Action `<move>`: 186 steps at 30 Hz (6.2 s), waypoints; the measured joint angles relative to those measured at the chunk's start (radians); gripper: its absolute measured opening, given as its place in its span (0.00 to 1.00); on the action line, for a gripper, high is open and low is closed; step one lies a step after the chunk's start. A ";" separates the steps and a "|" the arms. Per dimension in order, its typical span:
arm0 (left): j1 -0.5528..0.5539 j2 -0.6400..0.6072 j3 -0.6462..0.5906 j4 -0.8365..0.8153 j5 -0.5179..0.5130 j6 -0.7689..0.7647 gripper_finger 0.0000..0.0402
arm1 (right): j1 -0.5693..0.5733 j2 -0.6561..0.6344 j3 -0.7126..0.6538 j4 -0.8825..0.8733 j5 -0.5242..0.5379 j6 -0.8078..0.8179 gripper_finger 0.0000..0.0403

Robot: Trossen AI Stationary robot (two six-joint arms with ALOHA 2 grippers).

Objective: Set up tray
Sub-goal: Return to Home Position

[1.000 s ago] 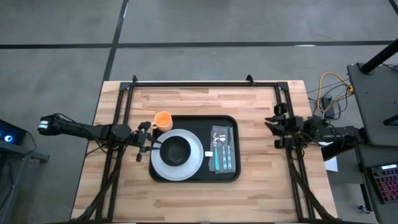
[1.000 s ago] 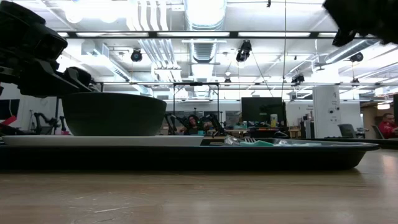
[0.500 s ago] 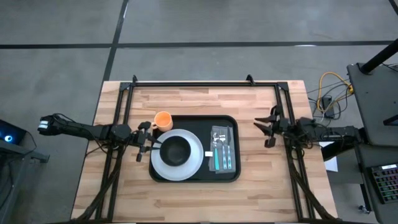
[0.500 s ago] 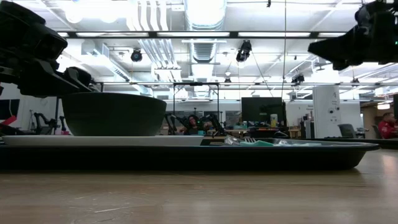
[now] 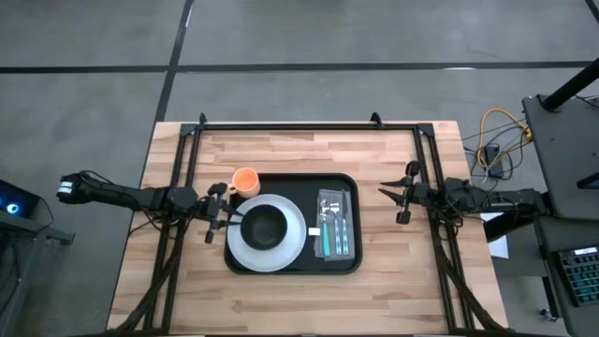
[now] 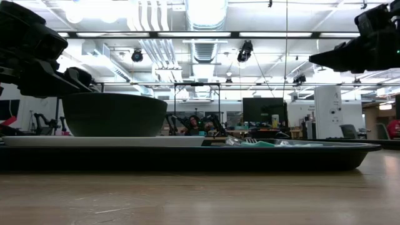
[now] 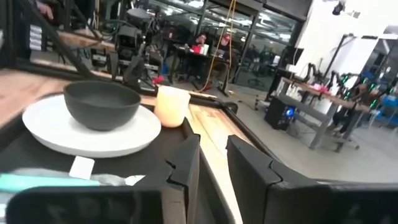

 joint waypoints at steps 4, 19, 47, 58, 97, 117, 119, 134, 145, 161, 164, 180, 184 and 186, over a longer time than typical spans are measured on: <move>0.000 0.000 0.000 0.000 0.000 0.000 0.24 | 0.000 0.002 0.000 0.000 0.000 -0.074 0.20; 0.000 0.000 0.000 0.000 0.000 0.000 0.24 | 0.000 0.000 0.000 0.010 0.002 -0.201 0.18; 0.000 0.000 0.000 0.000 0.000 0.000 0.24 | 0.000 0.000 0.000 0.011 0.003 -0.176 0.20; 0.000 0.000 0.000 0.000 0.000 0.000 0.24 | 0.000 0.000 0.000 0.011 0.001 -0.176 0.17; 0.000 0.000 0.000 0.000 0.000 0.000 0.24 | 0.000 0.000 0.000 0.011 0.003 -0.177 0.20; 0.000 0.000 0.000 0.001 0.000 0.000 0.24 | 0.000 0.000 0.000 0.011 0.003 -0.177 0.17; 0.000 0.000 0.000 0.001 0.000 0.000 0.24 | 0.000 0.000 0.000 0.011 0.002 -0.177 0.18; 0.000 0.000 0.000 0.001 0.000 0.000 0.24 | 0.000 0.000 0.000 0.011 0.002 -0.177 0.20; 0.000 0.000 0.000 0.000 0.000 0.000 0.24 | 0.000 0.000 0.000 0.011 0.002 -0.177 0.17; 0.000 0.000 0.000 0.000 0.000 0.000 0.24 | 0.000 0.001 0.000 0.011 0.002 -0.177 0.20; 0.000 0.000 0.000 0.000 0.000 0.000 0.24 | 0.000 0.001 0.000 0.011 0.002 -0.177 0.19; 0.000 0.000 0.000 0.001 0.000 0.000 0.24 | 0.000 0.001 0.000 0.011 0.002 -0.177 0.20; 0.000 0.000 0.000 0.000 0.000 0.000 0.24 | 0.000 0.001 0.000 0.011 0.002 -0.177 0.21; 0.000 0.000 0.000 0.001 0.000 0.000 0.24 | 0.000 0.000 0.000 0.011 0.002 -0.177 0.21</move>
